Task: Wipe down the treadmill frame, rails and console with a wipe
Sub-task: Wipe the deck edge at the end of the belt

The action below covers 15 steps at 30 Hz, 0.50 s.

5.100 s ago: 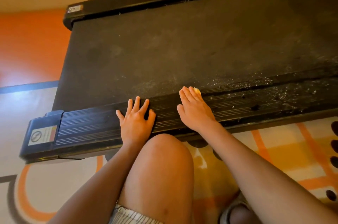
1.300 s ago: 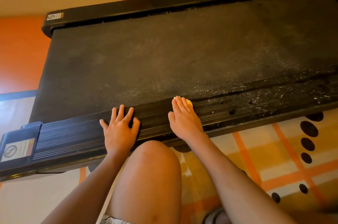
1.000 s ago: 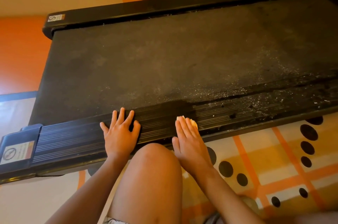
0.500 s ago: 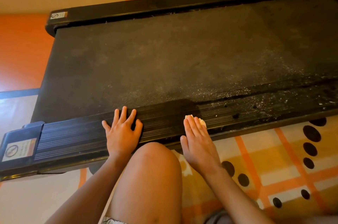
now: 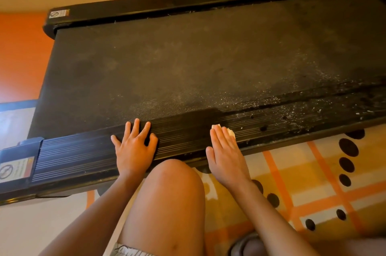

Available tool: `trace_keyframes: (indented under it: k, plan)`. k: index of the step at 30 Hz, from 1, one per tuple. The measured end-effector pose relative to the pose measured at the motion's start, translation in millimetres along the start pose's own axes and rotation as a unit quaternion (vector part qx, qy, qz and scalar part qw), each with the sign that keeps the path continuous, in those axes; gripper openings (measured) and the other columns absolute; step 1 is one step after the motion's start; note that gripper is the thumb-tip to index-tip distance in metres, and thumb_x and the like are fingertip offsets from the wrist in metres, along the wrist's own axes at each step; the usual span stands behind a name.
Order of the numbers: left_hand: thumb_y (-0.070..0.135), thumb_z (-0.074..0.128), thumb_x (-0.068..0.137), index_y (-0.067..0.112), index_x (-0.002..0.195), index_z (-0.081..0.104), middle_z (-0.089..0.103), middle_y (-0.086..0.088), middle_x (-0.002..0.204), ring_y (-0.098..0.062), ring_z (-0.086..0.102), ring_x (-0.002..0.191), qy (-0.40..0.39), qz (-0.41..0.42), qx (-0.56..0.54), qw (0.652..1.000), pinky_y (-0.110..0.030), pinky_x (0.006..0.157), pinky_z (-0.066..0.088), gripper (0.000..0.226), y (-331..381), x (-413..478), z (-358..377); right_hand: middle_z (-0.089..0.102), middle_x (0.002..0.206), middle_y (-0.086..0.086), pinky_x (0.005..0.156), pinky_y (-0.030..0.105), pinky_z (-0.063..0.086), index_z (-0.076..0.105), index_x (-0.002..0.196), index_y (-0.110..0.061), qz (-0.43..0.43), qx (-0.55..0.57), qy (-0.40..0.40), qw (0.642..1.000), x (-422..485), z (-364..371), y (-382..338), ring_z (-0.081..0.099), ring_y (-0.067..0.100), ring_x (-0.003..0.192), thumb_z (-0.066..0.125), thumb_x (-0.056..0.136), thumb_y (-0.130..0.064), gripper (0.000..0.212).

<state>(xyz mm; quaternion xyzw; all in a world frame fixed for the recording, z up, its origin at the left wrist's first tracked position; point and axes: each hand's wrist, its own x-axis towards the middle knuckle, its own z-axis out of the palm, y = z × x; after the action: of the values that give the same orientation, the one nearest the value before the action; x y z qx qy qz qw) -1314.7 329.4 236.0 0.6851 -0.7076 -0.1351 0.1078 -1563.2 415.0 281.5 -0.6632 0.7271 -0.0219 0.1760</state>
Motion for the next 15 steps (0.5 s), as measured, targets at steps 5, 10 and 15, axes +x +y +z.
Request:
trace_keyframes:
  k: [5, 10, 15]
  plan:
    - [0.052, 0.034, 0.105, 0.033, 0.154, 0.039, 0.027, -0.003, 0.165, -0.028, 0.014, 0.156, -0.001, 0.002, -0.005, 1.000, -0.065, 0.120, 0.000, 0.053, -2, 0, 1, 0.000, 0.172, 0.003, 0.127, 0.036, -0.001, 0.005, 0.164, -0.016, 0.010, -0.002, -0.001, 1.000, 62, -12, -3, -0.004, 0.019, 0.158, 0.018, 0.112, -0.041, 0.060]
    - [0.050, 0.033, 0.106, 0.033, 0.156, 0.036, 0.024, -0.003, 0.166, -0.029, 0.012, 0.156, -0.017, 0.010, 0.002, 1.000, -0.066, 0.120, 0.000, 0.053, -2, 1, -1, 0.002, 0.172, 0.006, 0.128, 0.039, 0.001, 0.006, 0.164, -0.013, 0.022, -0.016, 0.010, 1.000, 78, -12, -9, -0.002, 0.023, 0.159, 0.020, 0.112, -0.039, 0.060]
    - [0.047, 0.034, 0.106, 0.026, 0.157, 0.035, 0.021, -0.005, 0.167, -0.032, 0.009, 0.156, -0.046, 0.030, 0.003, 0.998, -0.071, 0.118, 0.001, 0.055, 0, 5, -5, 0.001, 0.172, 0.002, 0.128, 0.035, -0.003, 0.004, 0.164, -0.016, 0.028, 0.003, 0.014, 1.000, -2, 2, -7, -0.005, 0.018, 0.158, 0.014, 0.110, -0.040, 0.059]
